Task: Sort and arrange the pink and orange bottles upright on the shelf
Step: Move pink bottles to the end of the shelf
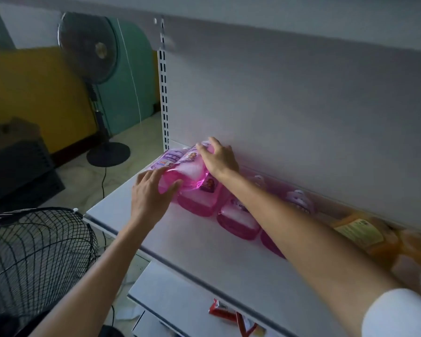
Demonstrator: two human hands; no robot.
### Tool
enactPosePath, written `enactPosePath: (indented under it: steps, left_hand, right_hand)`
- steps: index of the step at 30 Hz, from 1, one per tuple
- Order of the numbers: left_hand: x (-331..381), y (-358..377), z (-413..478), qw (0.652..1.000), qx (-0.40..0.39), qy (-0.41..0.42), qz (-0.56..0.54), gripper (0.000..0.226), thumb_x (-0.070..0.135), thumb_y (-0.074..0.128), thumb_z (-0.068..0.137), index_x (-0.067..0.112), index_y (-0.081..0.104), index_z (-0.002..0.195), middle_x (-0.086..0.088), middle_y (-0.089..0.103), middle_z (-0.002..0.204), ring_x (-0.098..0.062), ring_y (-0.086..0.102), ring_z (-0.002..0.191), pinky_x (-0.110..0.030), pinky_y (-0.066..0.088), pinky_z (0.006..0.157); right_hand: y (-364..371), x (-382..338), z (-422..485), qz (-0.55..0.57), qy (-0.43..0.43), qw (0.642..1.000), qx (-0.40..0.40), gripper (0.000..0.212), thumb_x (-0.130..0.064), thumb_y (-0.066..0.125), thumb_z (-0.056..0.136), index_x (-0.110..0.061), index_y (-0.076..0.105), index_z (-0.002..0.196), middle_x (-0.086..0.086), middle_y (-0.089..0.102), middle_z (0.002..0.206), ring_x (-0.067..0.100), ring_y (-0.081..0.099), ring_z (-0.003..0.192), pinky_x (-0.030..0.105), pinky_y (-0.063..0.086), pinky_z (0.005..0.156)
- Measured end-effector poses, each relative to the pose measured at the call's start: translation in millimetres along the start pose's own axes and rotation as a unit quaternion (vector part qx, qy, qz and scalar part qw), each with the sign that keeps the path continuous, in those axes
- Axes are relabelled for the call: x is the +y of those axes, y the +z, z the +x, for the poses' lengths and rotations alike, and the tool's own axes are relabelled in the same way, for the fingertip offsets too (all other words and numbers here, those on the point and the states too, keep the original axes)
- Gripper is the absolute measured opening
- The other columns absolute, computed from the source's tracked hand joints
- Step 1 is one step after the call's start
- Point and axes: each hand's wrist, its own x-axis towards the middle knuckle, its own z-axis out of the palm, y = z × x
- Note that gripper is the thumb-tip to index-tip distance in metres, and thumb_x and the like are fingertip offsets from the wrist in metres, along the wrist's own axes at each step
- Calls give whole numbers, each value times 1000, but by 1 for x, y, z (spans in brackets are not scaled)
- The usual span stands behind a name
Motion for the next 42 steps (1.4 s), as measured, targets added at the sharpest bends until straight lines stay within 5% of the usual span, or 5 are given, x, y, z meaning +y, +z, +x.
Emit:
enactPosePath:
  steps: [18,25,28,32,42]
  left_hand:
    - [24,-11,-11,994,27,106,6,62,26,69,78,13,44,134,-13,44,137,-30,34,126,-41,32,98]
    - [2,-13,4,998,-36,-41,-14,111,85,31,47,21,37,137,-12,29,146,-30,24,133,-50,27,105]
    - [-11,-7,6,995,-96,-35,19,117,88,36,40,26,34,139,-13,19,150,-30,14,137,-54,20,110]
    - [-15,-6,8,993,-103,-18,45,108,85,50,40,23,44,129,-10,26,143,-30,17,132,-52,29,106]
    - [-24,-11,17,997,-68,-15,19,100,57,77,58,15,34,138,-14,42,135,-31,34,124,-43,33,99]
  right_hand:
    - [-27,19,-36,20,-62,996,57,53,-42,53,90,-15,46,136,13,56,128,31,49,120,37,43,96]
    - [-34,10,-51,51,-76,993,-73,84,-60,56,82,-22,21,148,11,38,146,28,42,129,31,40,99]
    - [-19,7,-52,16,-87,988,-126,95,-69,57,73,-33,12,149,15,23,150,35,29,135,50,34,108]
    - [-11,16,-49,26,-113,989,-96,88,-52,66,79,-25,20,149,14,33,146,28,35,132,36,33,106]
    - [-2,12,-50,24,-137,988,-61,96,-64,68,69,-19,31,146,14,44,142,28,43,128,42,40,105]
